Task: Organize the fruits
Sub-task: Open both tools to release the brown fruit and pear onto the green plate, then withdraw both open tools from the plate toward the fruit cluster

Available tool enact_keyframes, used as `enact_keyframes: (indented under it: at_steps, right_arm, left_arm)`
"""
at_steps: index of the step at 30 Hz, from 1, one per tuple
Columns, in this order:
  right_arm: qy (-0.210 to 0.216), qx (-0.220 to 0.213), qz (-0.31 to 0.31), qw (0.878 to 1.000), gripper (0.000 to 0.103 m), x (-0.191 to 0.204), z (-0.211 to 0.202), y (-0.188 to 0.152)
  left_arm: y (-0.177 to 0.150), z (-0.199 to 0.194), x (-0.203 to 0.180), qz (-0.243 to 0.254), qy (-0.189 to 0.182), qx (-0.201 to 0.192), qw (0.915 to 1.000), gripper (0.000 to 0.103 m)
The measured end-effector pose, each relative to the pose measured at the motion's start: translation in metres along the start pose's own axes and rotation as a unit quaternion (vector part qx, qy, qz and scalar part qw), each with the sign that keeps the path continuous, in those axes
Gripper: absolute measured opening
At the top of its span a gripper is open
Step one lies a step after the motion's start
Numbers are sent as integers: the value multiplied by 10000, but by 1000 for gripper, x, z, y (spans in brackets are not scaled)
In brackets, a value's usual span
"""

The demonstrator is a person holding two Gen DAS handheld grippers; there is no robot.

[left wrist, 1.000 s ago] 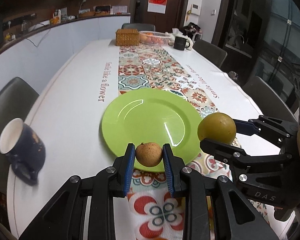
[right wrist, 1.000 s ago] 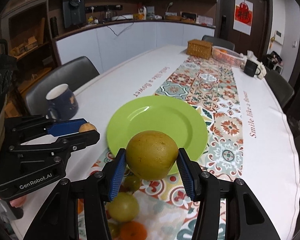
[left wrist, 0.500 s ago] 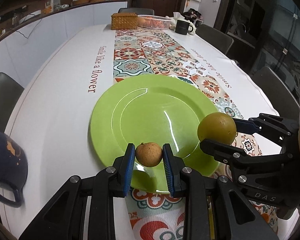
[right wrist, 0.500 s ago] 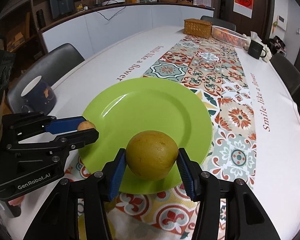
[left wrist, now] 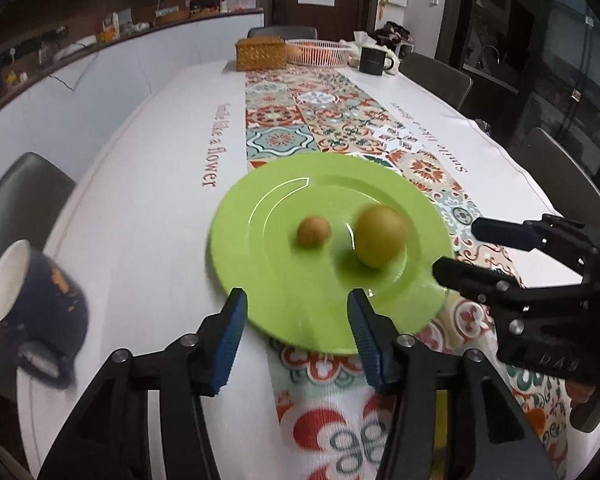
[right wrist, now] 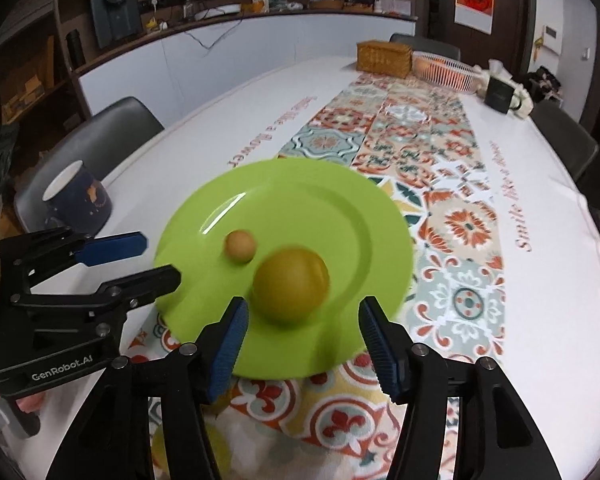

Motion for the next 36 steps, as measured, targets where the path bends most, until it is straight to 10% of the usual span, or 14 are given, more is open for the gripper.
enact_keyframes:
  at_steps: [22,36]
  right_arm:
    - [-247,-1235,83,9920,73,16,-139,-99]
    - [-528,-1407,-1,9886,74,8,-174,-161]
  left_arm:
    - [-89,-140,-64,110,265,-1256,9917,76]
    - [-130,-149,-116,745,156,-1457,9864,77]
Point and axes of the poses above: each gripper's, at about its wrist camera, not at the fingertips, and z roughly the way its jaws point, x to its left, y to its top, the point moved 2 cm from there along z, roughly the way its jaws point, and after that the axes turned 15 degrees about x, right-handed, at the moved point
